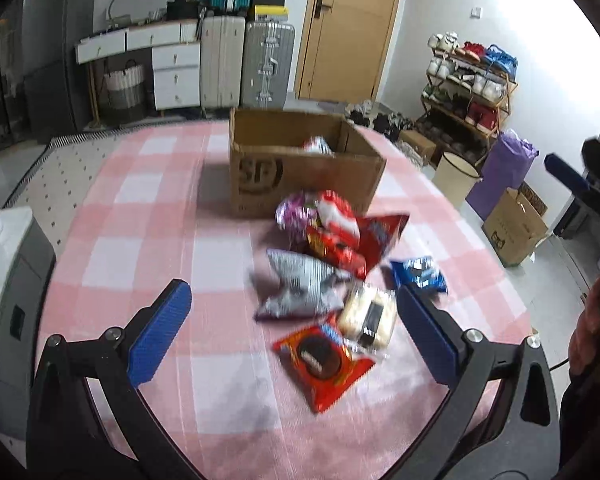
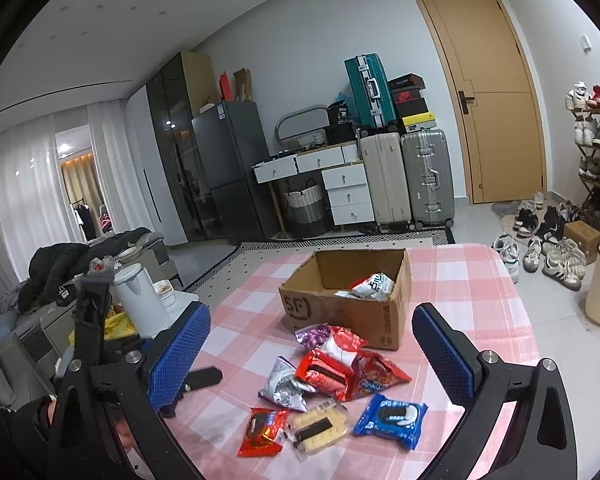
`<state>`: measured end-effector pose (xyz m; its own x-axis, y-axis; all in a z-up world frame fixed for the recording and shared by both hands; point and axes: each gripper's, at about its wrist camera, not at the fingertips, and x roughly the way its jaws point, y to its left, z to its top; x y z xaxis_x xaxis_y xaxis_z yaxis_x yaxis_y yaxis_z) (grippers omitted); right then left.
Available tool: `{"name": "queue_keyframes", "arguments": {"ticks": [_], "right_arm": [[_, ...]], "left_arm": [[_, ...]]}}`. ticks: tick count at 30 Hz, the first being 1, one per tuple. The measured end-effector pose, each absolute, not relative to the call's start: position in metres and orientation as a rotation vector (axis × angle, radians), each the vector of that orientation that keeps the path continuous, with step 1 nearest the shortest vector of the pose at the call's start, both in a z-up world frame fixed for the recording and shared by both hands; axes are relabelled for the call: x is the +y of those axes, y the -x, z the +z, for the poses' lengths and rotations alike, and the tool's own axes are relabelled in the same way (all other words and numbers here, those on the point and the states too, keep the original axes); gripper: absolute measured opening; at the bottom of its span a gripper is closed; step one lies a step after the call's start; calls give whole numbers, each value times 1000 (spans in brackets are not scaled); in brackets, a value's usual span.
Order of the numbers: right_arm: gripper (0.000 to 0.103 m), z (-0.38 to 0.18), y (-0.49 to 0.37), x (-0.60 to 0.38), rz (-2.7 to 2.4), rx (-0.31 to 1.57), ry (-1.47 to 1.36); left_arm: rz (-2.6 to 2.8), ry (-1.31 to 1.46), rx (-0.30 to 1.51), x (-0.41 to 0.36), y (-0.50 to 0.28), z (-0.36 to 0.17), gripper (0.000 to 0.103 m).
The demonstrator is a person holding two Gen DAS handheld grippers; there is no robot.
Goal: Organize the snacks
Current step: 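Lower the left tool onto the red Oreo pack and close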
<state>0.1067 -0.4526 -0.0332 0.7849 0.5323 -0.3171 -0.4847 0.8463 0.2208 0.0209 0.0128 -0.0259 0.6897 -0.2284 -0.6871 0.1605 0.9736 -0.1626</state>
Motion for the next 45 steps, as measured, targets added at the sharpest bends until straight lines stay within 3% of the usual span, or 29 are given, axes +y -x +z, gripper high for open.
{"name": "queue_keyframes", "arguments": {"ticks": [14, 26, 32, 33, 34, 36, 39, 45], "right_arm": [[103, -76, -113, -438, 539, 432, -91], [103, -104, -129, -439, 543, 486, -142], [103, -112, -130, -439, 543, 500, -149], [103, -112, -129, -439, 542, 501, -152], [103, -112, -129, -440, 540, 502, -157], [102, -112, -129, -441, 538, 500, -160], [102, -111, -129, -441, 537, 496, -162], [102, -111, -127, -441, 535, 495, -159]], "left_arm": [[-269, 85, 965, -8, -41, -115, 103], [-251, 101, 1017, -12, -60, -148, 101], [-280, 136, 1010, -4, -64, -153, 79], [-289, 143, 1010, -3, -66, -153, 69], [-298, 148, 1011, 0, -63, -151, 66], [-299, 144, 1009, -1, -60, -151, 64], [-323, 151, 1011, -2, -58, -151, 52], [-329, 140, 1010, -4, -52, -148, 47]]}}
